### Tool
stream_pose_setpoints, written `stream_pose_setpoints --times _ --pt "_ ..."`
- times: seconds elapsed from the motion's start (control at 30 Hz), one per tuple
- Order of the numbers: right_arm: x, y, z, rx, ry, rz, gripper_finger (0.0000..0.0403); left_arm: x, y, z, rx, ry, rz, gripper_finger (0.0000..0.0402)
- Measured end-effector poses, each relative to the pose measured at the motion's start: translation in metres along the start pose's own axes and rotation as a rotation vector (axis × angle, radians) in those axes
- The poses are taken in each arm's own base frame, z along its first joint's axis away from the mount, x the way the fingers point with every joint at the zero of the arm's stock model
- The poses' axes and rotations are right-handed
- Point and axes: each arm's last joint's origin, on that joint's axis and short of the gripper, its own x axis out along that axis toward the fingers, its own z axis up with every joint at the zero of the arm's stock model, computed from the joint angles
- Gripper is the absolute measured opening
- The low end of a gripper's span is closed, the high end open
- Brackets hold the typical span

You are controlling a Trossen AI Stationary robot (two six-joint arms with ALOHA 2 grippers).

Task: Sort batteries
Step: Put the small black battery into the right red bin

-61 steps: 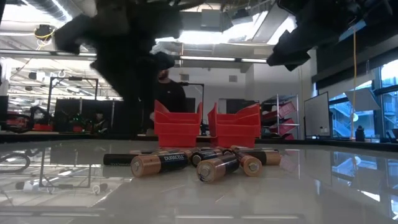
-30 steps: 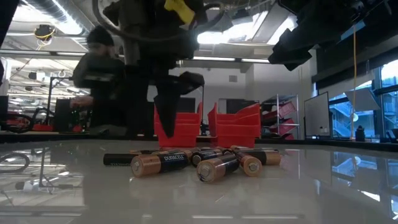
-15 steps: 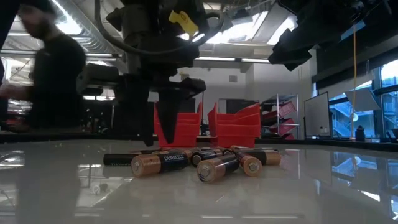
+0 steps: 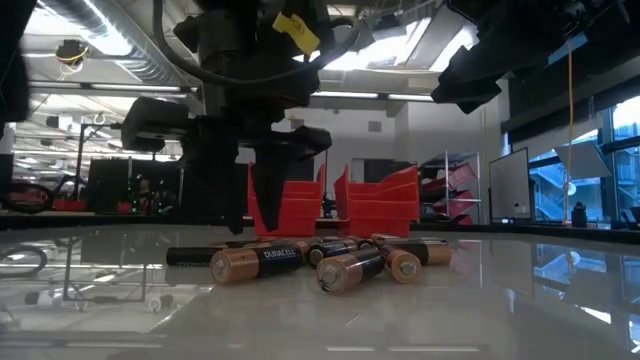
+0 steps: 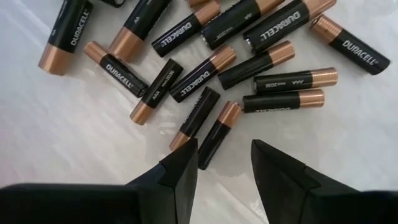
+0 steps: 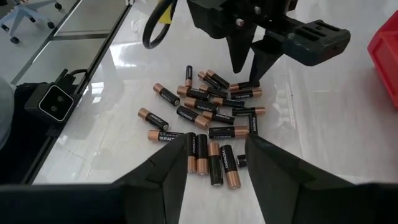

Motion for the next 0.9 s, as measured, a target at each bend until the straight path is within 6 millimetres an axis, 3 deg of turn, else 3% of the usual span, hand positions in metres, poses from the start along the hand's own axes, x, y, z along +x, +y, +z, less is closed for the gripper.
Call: stream_pose_setpoints --times 0.37,0.73,0.9 --pt "0.000 0.000 0.000 0.000 0.000 0.000 0.0163 0.000 0.002 -0.002 -0.007 -0.007 -0.010 0.0140" --pt "0.000 0.000 0.000 0.000 0.000 -0.001 0.0163 0.020 -0.001 -0.002 0.015 0.049 -0.026 0.0140" --pt "0.000 0.000 0.000 -0.012 0.001 -0.001 0.0163 0.020 -0.002 -0.003 0.013 0.061 -0.032 0.0104"
